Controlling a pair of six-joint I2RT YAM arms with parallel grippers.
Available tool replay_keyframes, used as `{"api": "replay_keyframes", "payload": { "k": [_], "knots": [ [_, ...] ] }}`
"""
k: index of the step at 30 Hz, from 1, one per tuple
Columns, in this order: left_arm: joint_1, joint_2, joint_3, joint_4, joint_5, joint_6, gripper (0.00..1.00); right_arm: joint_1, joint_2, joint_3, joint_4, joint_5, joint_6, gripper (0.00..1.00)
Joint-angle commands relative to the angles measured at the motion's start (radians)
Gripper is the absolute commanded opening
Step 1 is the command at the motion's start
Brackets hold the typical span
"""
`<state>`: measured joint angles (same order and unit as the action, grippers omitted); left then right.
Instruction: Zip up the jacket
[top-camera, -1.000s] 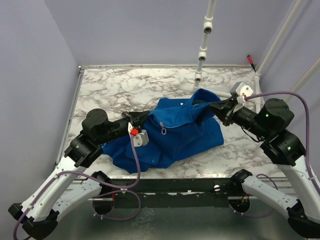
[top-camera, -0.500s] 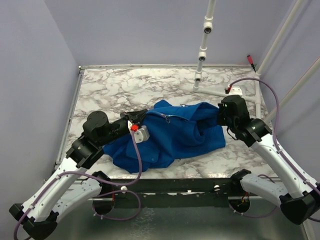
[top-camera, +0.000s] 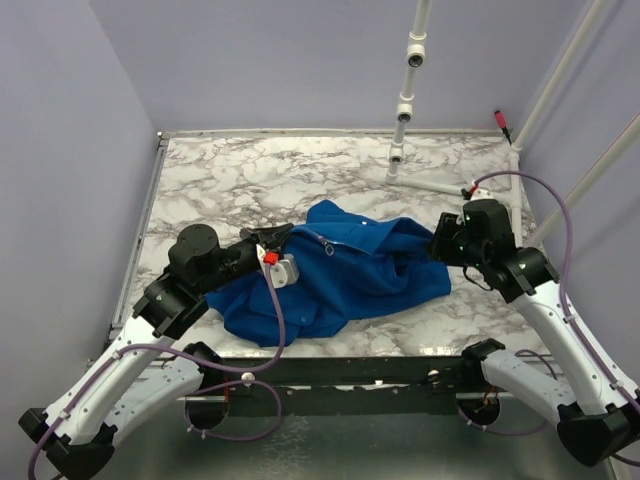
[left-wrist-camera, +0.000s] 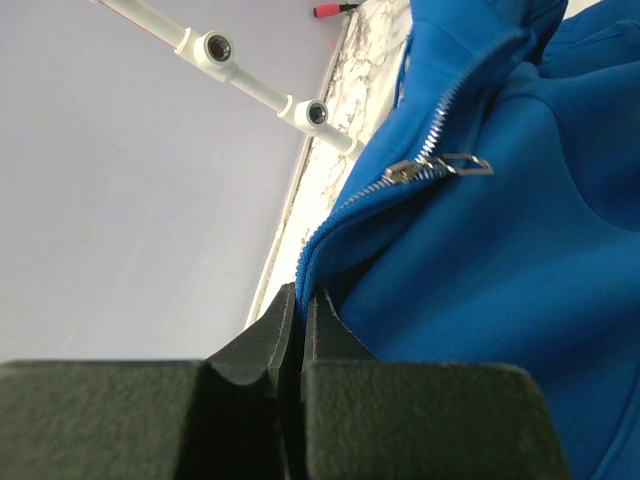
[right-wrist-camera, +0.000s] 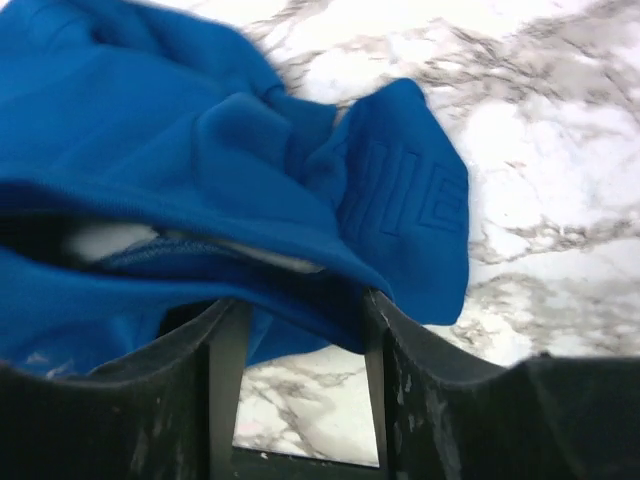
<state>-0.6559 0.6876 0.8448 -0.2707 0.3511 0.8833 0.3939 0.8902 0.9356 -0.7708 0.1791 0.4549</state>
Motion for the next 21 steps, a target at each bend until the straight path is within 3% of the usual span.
{"api": "replay_keyframes", "payload": {
  "k": [1, 4, 9, 21],
  "knots": [
    [0.010, -0.008, 0.009, 0.038, -0.016, -0.004, 0.00, -0.009, -0.032, 0.086, -0.025, -0.299, -0.158, 0.64],
    [0.010, -0.008, 0.014, 0.041, 0.018, -0.023, 0.00, -0.010, -0.091, 0.022, 0.141, -0.521, -0.234, 0.77],
    [0.010, 0.000, 0.034, 0.040, 0.040, -0.035, 0.00, -0.007, -0.110, -0.130, 0.413, -0.768, -0.254, 0.83],
    [0.010, 0.015, 0.050, 0.041, 0.057, -0.035, 0.00, -0.003, 0.048, -0.085, 0.465, -0.836, -0.380, 0.80]
  ]
}}
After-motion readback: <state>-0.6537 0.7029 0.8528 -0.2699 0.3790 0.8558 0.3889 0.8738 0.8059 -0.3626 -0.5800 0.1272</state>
